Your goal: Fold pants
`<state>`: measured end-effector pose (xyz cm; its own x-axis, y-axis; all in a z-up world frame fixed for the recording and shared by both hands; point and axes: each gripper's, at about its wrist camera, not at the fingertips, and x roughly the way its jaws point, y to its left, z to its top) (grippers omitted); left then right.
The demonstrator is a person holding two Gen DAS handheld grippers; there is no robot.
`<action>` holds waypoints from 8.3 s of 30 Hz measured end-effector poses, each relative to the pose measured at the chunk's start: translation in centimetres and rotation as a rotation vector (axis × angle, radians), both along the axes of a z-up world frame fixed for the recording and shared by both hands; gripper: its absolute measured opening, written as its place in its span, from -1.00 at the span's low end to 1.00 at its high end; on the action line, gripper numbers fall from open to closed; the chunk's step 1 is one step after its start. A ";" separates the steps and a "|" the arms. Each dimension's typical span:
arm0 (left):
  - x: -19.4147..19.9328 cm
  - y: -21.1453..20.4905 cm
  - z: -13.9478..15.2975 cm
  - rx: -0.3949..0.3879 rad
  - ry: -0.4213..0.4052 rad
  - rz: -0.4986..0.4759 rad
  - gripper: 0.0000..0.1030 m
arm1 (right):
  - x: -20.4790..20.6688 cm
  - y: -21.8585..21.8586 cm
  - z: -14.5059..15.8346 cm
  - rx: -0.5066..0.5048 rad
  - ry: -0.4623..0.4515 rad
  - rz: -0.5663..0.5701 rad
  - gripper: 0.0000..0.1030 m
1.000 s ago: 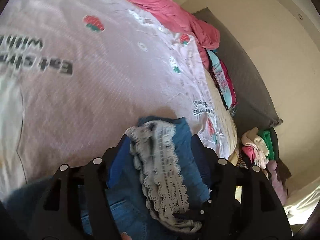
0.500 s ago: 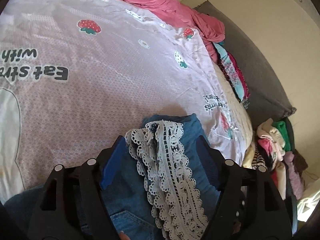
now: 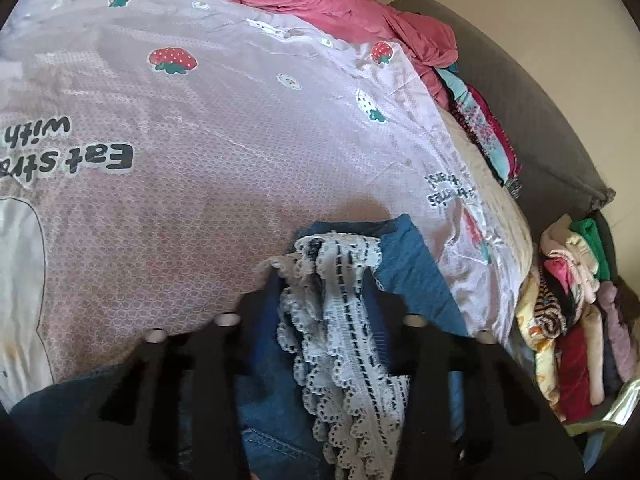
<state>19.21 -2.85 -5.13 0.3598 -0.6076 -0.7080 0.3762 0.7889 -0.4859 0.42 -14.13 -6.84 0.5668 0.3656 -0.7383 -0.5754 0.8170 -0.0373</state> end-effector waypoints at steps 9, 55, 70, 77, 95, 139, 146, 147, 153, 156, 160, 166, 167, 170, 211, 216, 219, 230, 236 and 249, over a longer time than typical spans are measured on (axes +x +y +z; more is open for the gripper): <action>-0.7 1.1 1.1 -0.010 -0.036 -0.008 -0.78 | -1.1 -0.1 1.8 0.069 -0.062 0.078 -0.62; -2.0 1.5 2.5 0.007 -0.084 0.036 -0.76 | 3.9 -9.0 1.9 0.195 0.114 -0.237 0.28; -1.1 2.4 0.0 0.140 -0.086 0.113 -0.11 | 3.5 -6.6 0.0 0.057 0.091 -0.198 0.57; -4.0 3.2 3.3 0.195 -0.186 0.141 0.00 | 3.7 -6.9 0.0 0.068 0.090 -0.192 0.64; -15.6 -1.6 1.5 0.363 -0.188 -0.044 0.10 | 1.7 -8.5 1.2 0.060 0.114 -0.218 0.28; -16.7 14.1 3.9 0.339 -0.133 0.350 0.75 | 5.8 -3.1 6.1 0.207 0.144 -0.087 0.76; -16.8 14.2 3.1 0.324 -0.110 0.344 0.76 | 9.2 1.1 7.9 0.189 0.165 0.016 0.76; -16.8 14.2 3.0 0.323 -0.105 0.342 0.76 | 9.8 2.1 8.1 0.184 0.167 0.038 0.76; -16.4 14.5 1.9 0.291 -0.079 0.334 0.76 | 12.5 6.3 8.0 0.173 0.230 0.128 0.76; -16.4 14.6 1.6 0.264 -0.079 0.334 0.76 | 13.4 8.6 7.6 0.138 0.258 0.157 0.76; -16.0 14.8 1.2 0.233 -0.076 0.332 0.43 | 13.8 11.5 7.1 0.120 0.284 0.222 0.76; -15.3 14.6 -0.3 0.218 -0.039 0.295 0.09 | 14.8 14.8 5.4 0.056 0.322 0.261 0.76; -15.2 14.8 -0.4 0.207 -0.033 0.295 0.07 | 14.9 15.3 4.9 0.042 0.334 0.268 0.76; -15.0 15.1 -0.8 0.188 -0.020 0.296 0.07 | 15.2 16.1 3.8 0.036 0.360 0.277 0.72; -15.4 13.4 -0.2 -0.006 0.046 0.300 0.43 | 15.4 14.3 6.8 0.109 0.364 0.334 0.34; -15.3 14.3 -1.7 -0.084 0.085 0.318 0.44 | 16.3 17.9 5.0 0.060 0.428 0.386 0.47; -15.3 14.6 -1.9 -0.097 0.077 0.324 0.42 | 16.5 19.5 3.0 0.039 0.526 0.425 0.23; -15.0 11.3 3.0 -0.108 -0.042 0.259 0.34 | 16.4 9.5 7.7 0.354 0.460 0.406 -0.30; -14.3 5.2 5.8 -0.093 -0.106 0.136 0.45 | 15.9 1.2 10.8 0.466 0.379 0.342 -0.21; -16.0 -1.0 4.5 0.093 -0.142 -0.019 0.48 | 12.8 -12.0 6.8 0.371 0.263 -0.033 0.40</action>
<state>3.25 -3.88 -0.61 0.4496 -0.5499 -0.7039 0.4514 0.8199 -0.3522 13.25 -26.13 -0.09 0.3937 0.6173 -0.6811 -0.4993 0.7657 0.4054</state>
